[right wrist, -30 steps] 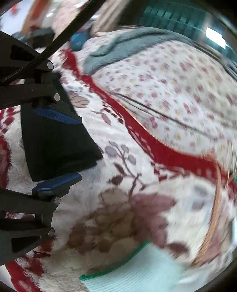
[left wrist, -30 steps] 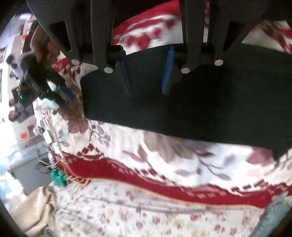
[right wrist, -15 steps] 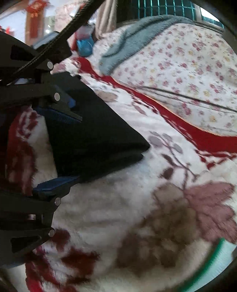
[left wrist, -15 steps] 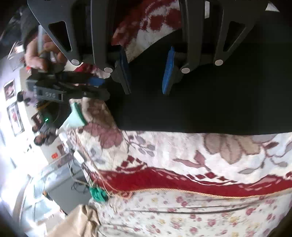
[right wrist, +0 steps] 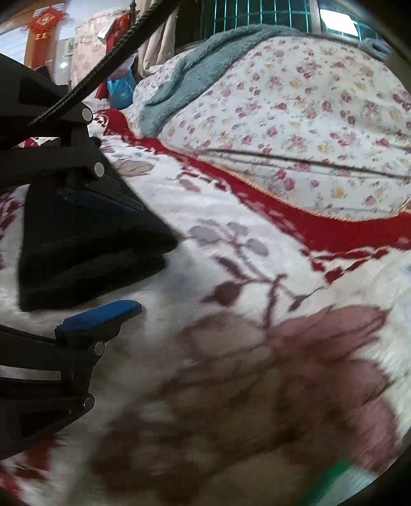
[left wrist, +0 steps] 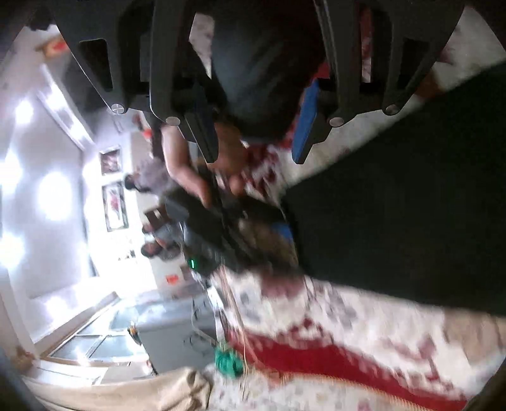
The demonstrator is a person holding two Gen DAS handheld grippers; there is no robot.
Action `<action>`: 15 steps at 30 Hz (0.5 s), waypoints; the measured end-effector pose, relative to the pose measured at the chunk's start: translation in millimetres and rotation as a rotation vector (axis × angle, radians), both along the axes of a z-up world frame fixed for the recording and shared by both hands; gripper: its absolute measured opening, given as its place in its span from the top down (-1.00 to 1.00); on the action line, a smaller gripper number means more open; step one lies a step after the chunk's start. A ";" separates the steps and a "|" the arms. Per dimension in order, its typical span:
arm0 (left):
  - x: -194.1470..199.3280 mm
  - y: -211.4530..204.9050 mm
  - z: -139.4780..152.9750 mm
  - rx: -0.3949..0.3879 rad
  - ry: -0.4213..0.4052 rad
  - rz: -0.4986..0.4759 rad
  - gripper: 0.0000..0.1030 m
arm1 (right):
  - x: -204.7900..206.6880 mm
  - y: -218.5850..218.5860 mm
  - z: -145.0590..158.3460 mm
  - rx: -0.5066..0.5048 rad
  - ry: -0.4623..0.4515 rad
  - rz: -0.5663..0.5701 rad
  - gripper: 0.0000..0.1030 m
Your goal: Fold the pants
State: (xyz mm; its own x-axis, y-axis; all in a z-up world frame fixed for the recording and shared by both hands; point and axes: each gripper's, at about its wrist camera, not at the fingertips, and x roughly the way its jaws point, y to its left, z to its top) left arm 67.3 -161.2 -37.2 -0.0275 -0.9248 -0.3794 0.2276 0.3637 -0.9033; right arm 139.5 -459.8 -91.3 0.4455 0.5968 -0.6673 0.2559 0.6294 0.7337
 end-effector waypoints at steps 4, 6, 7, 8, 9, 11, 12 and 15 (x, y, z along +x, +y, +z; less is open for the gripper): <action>3.6 -14.9 -28.3 -0.028 0.132 0.007 0.00 | 8.8 2.1 -8.2 0.111 -0.034 0.020 -0.06; 8.5 -17.9 -43.0 -0.043 0.196 0.042 0.00 | 13.2 8.5 -8.0 0.112 -0.045 0.061 -0.08; 8.5 -16.5 -46.9 -0.047 0.212 0.060 0.00 | 15.4 11.0 -6.5 0.100 -0.059 0.079 -0.10; 10.5 -15.2 -51.4 -0.059 0.233 0.077 0.00 | 17.1 13.5 -5.8 0.094 -0.068 0.094 -0.10; 12.8 -15.1 -55.3 -0.082 0.258 0.101 0.00 | 19.0 16.1 -5.5 0.085 -0.075 0.109 -0.10; 15.0 -13.5 -58.1 -0.113 0.285 0.136 0.00 | 21.7 19.7 -4.6 0.069 -0.097 0.130 -0.06; 14.9 -12.7 -59.2 -0.121 0.292 0.156 0.00 | 22.7 21.2 -4.2 0.047 -0.100 0.134 0.01; 12.7 -13.8 -57.1 -0.117 0.265 0.168 0.00 | 23.7 23.6 -6.5 0.021 -0.096 0.137 0.53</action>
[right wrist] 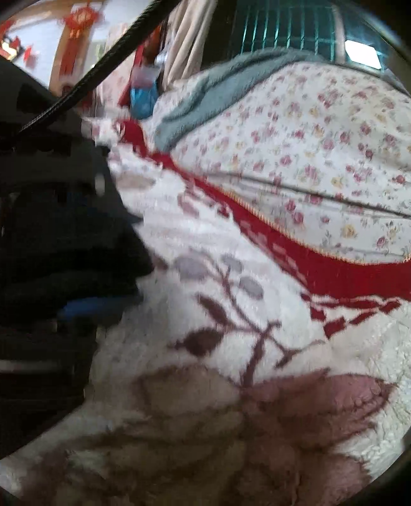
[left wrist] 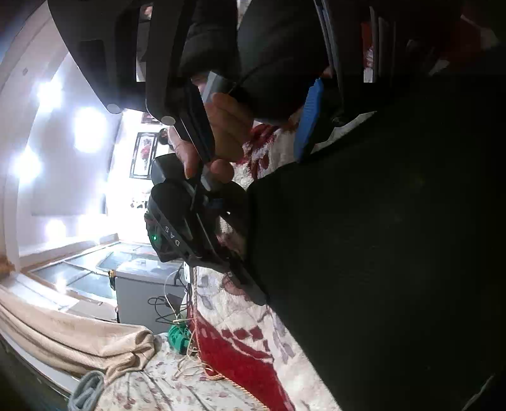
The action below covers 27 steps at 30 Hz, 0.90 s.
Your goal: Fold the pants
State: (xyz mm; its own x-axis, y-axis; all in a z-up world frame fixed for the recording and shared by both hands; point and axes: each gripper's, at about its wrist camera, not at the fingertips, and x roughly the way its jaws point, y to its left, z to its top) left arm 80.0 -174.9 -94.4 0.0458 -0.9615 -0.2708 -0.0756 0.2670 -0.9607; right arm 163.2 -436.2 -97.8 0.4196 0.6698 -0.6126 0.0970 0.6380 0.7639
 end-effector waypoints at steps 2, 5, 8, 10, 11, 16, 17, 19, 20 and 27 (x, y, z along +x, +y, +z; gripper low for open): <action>-2.2 0.5 2.4 0.008 -0.007 -0.005 0.00 | 0.2 3.6 2.0 -0.007 -0.014 0.015 0.68; -2.2 4.8 -0.6 0.010 0.003 0.010 0.00 | -1.7 10.3 10.7 -0.015 -0.065 0.041 0.74; -6.2 8.0 -1.2 -0.027 0.037 0.053 -0.07 | -6.3 10.7 17.5 -0.007 -0.105 0.046 0.75; -10.3 10.5 -5.4 -0.075 0.079 0.075 -0.18 | -7.9 8.7 19.1 0.016 -0.119 0.041 0.75; -11.6 10.1 -6.8 -0.091 0.096 0.087 -0.23 | -7.9 7.8 18.3 0.023 -0.117 0.038 0.76; -14.5 -4.8 -15.2 -0.122 0.142 0.103 -0.30 | -8.3 -0.7 14.1 0.111 -0.113 0.021 0.76; -14.8 -8.5 -15.1 -0.112 0.136 0.113 -0.30 | -8.6 -3.1 12.7 0.143 -0.107 0.015 0.76; -15.6 -18.9 -15.6 -0.080 0.123 0.128 -0.30 | -8.6 -9.7 6.5 0.221 -0.084 -0.001 0.76; -15.2 -23.5 -14.4 -0.061 0.109 0.143 -0.30 | -8.4 -11.5 3.7 0.220 -0.069 -0.013 0.76; -9.6 -42.7 -1.3 0.043 0.031 0.247 -0.31 | -6.5 -5.7 8.1 0.206 -0.079 0.002 0.76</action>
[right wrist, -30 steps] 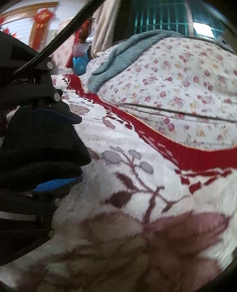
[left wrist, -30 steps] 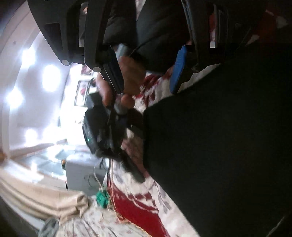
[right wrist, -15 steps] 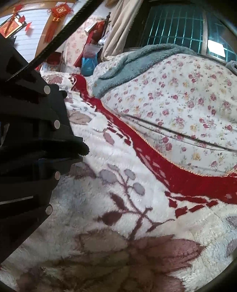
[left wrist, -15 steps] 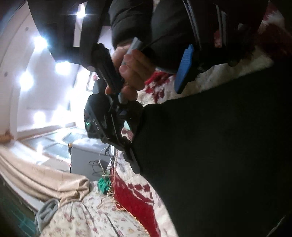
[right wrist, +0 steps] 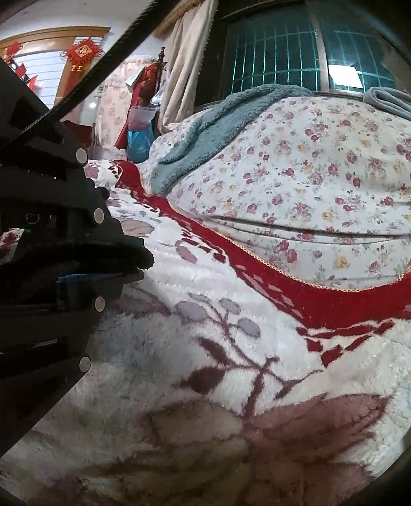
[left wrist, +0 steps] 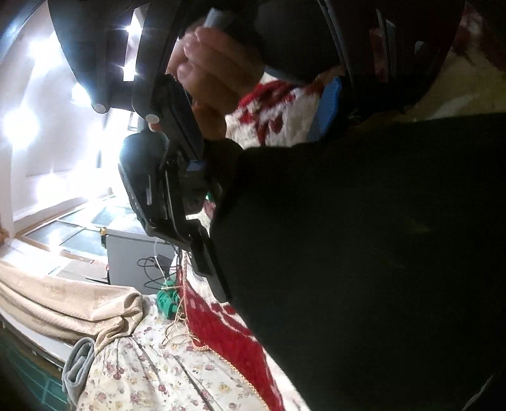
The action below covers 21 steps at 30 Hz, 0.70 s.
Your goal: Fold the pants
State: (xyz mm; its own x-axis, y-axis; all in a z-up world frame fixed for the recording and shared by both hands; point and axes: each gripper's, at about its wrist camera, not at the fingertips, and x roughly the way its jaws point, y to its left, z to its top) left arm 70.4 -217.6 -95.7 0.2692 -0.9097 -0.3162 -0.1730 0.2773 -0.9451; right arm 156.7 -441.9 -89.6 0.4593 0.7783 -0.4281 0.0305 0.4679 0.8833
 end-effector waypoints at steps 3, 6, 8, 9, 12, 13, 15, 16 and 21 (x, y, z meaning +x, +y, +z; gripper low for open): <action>-1.7 -2.4 3.1 0.001 -0.040 0.004 -0.21 | 0.1 0.8 0.4 -0.002 -0.006 0.001 0.76; -4.5 2.3 3.6 0.005 -0.061 -0.028 0.68 | -1.0 2.8 4.0 -0.015 -0.025 0.006 0.76; -8.1 6.7 3.0 0.010 -0.061 -0.026 0.77 | -3.9 5.6 12.3 -0.047 -0.059 0.008 0.76; -9.6 9.6 5.3 0.013 -0.068 -0.018 0.79 | -5.5 7.5 16.4 -0.054 -0.076 0.013 0.76; -13.5 16.2 15.4 0.022 -0.099 0.000 0.82 | -12.1 14.6 29.8 -0.082 -0.135 0.031 0.76; -15.7 19.0 18.8 0.023 -0.108 0.002 0.82 | -14.9 16.3 34.4 -0.083 -0.154 0.034 0.76; -20.7 26.9 29.2 0.026 -0.138 0.013 0.83 | -22.9 20.7 45.2 -0.061 -0.195 0.044 0.76; -23.8 32.1 35.4 0.026 -0.156 0.020 0.83 | -26.6 25.3 50.0 -0.044 -0.209 0.054 0.76; -38.1 67.7 59.5 0.029 -0.224 0.074 0.83 | -32.1 58.0 75.8 0.040 -0.230 0.112 0.76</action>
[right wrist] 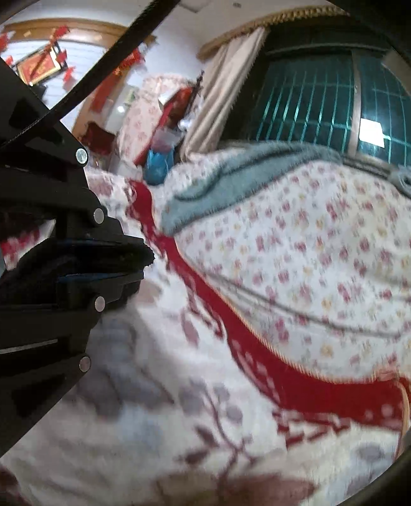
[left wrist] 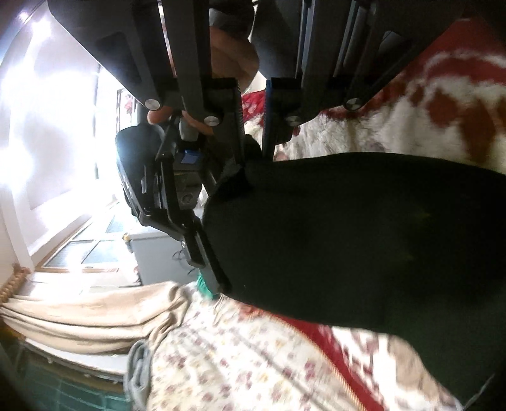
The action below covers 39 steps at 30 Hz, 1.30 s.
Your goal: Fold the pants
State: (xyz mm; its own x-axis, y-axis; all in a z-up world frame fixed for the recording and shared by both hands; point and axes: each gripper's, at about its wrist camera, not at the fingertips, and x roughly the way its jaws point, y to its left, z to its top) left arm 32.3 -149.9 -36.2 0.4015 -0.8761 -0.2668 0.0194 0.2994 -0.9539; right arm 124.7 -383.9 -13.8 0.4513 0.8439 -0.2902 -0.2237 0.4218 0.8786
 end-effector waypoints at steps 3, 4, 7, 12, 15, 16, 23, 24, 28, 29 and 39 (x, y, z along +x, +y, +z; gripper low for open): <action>-9.3 33.1 13.9 -0.021 -0.031 0.048 0.83 | 2.3 32.6 16.3 0.030 -0.002 0.074 0.76; -12.9 44.8 15.9 -0.033 -0.036 0.063 0.83 | 3.4 44.8 22.5 0.030 -0.002 0.092 0.76; -21.7 89.2 18.7 -0.077 -0.036 0.131 0.83 | 5.2 89.8 37.9 0.018 0.001 0.145 0.76; -29.5 162.8 6.5 -0.045 -0.010 0.246 0.83 | 10.1 165.6 43.1 -0.006 0.026 0.199 0.76; -28.7 205.9 -13.9 -0.030 0.050 0.320 0.83 | 19.2 212.4 35.3 -0.024 0.063 0.215 0.76; -31.1 217.6 -16.3 -0.028 0.055 0.336 0.83 | 23.3 223.6 31.2 -0.027 0.079 0.219 0.76; -39.1 291.8 4.8 0.083 0.005 0.485 0.83 | 38.2 297.7 -14.7 -0.045 0.204 0.226 0.76; -40.4 302.5 12.0 0.128 -0.015 0.512 0.83 | 38.7 306.3 -19.8 -0.054 0.215 0.222 0.76; -42.2 335.0 28.7 0.365 -0.121 0.665 0.56 | 37.7 334.6 -40.7 -0.161 0.227 0.167 0.76; -45.4 337.5 27.4 0.373 -0.130 0.684 0.50 | 37.1 338.4 -44.9 -0.188 0.221 0.156 0.76; -31.7 343.7 11.4 0.253 -0.055 0.643 0.41 | 26.1 331.9 -6.7 -0.240 0.066 0.234 0.15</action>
